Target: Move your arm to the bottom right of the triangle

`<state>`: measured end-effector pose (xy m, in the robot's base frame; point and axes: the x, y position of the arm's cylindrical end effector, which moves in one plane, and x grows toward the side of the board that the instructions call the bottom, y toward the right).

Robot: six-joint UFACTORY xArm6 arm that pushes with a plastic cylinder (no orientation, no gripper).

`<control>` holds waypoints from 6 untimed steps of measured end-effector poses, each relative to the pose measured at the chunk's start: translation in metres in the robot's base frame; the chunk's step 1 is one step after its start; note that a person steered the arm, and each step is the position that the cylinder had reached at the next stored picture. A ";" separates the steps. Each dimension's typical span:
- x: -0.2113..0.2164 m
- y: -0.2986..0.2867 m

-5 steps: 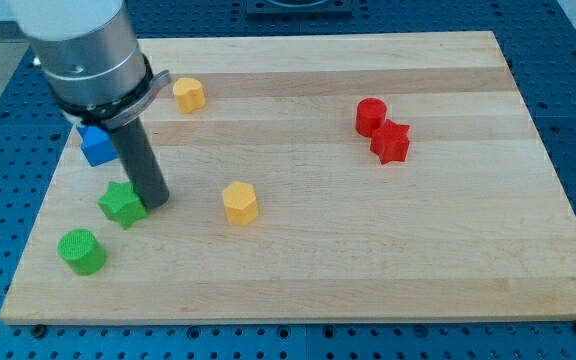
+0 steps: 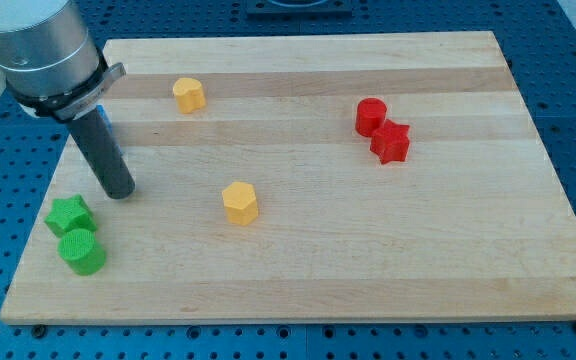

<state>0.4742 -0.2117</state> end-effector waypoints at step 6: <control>-0.023 0.027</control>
